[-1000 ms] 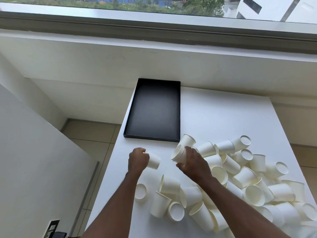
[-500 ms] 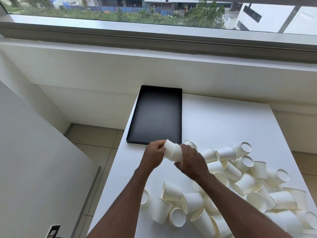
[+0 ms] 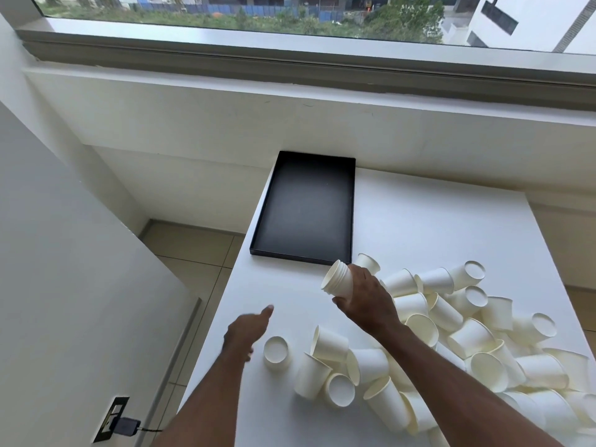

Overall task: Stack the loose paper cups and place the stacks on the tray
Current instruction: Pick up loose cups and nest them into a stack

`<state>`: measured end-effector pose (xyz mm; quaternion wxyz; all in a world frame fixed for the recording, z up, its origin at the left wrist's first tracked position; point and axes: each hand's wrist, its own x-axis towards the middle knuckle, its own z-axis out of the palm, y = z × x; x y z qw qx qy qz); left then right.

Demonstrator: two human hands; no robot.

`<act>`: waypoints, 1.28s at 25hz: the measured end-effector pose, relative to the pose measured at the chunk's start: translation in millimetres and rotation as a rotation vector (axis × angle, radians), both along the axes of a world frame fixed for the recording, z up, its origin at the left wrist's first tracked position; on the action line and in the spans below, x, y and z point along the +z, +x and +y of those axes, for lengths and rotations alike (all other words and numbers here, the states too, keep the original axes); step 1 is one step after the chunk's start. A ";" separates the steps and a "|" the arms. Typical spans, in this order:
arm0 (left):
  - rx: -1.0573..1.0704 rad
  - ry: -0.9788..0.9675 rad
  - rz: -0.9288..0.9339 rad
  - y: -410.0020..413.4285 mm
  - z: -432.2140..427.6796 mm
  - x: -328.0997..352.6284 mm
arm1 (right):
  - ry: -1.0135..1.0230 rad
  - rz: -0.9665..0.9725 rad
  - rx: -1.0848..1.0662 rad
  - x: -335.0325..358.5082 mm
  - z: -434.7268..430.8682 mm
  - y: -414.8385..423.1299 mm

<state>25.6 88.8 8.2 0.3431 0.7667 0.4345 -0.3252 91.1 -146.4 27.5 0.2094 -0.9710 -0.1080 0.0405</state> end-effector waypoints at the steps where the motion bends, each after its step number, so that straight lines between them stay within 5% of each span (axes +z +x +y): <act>1: 0.039 -0.083 0.093 -12.2 3.2 -4.7 | -0.006 0.004 -0.002 -1.1 -0.6 -2.2; 12: 0.397 -0.519 0.040 -15.0 -18.2 -23.3 | -0.014 0.046 0.023 -14.8 -2.2 -16.3; 18: 0.700 -0.713 -0.481 20.4 -19.8 -13.8 | -0.035 0.080 0.059 -12.1 -2.1 -18.1; 22: 0.570 -0.726 -0.722 38.0 -46.7 9.2 | -0.002 0.082 0.104 -6.2 6.6 -17.1; 25: 0.287 -0.521 -0.834 39.1 -67.8 17.9 | 0.089 0.065 0.048 2.1 16.1 -12.5; 29: -0.034 -0.492 -0.875 35.6 -81.6 13.2 | 0.230 0.128 -0.128 15.0 23.5 -5.2; 32: 0.016 -0.591 -0.837 31.8 -84.2 10.9 | 0.398 0.165 -0.212 22.2 28.8 -1.8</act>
